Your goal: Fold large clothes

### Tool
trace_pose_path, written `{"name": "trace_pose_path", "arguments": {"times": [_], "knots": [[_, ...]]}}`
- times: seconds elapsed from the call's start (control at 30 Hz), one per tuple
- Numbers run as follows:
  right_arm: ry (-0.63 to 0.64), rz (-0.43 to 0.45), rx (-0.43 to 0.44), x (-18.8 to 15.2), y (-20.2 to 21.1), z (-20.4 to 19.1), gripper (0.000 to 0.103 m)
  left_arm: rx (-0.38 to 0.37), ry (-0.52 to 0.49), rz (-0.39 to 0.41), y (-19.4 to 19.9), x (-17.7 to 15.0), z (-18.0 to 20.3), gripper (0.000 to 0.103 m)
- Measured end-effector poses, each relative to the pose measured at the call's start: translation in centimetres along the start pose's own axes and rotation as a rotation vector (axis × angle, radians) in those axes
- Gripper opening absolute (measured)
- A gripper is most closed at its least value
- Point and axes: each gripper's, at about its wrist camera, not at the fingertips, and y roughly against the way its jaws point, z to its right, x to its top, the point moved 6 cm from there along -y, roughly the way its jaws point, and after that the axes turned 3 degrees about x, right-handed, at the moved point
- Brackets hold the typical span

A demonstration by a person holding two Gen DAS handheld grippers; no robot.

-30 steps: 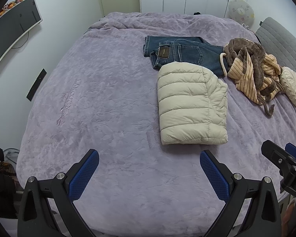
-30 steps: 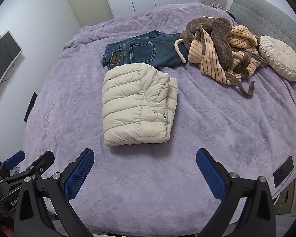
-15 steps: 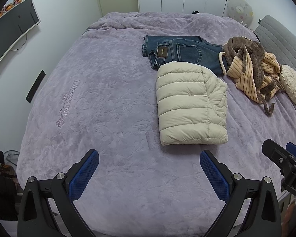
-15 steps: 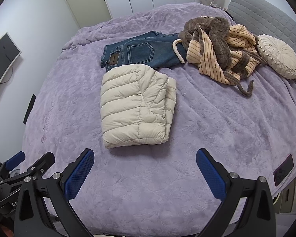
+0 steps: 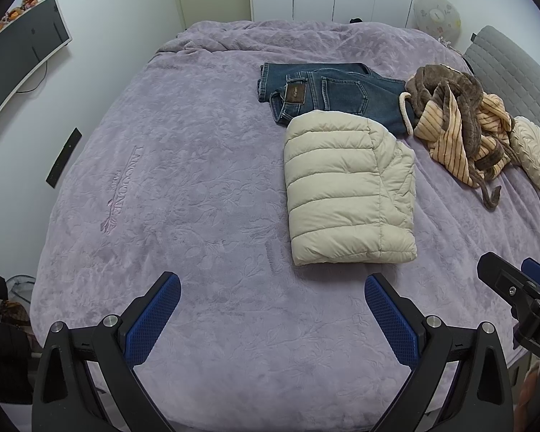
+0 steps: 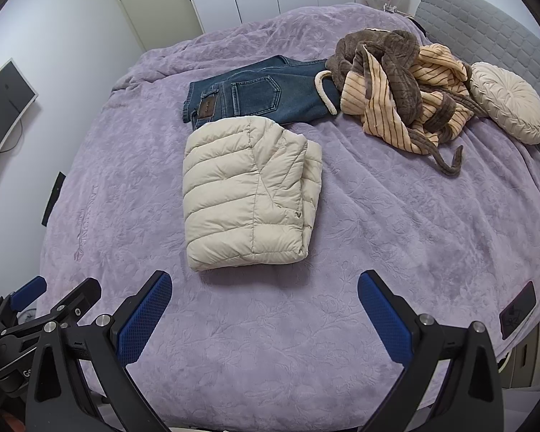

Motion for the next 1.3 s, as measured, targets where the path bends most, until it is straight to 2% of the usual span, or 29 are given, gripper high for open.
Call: {"name": "trace_pose_path", "arguments": {"times": [1.3], "knots": [[-0.001, -0.003, 0.000, -0.2, 0.1, -0.1, 0.103, -0.009, -0.046, -0.006, -0.9, 1.0, -0.1, 0.102]]}}
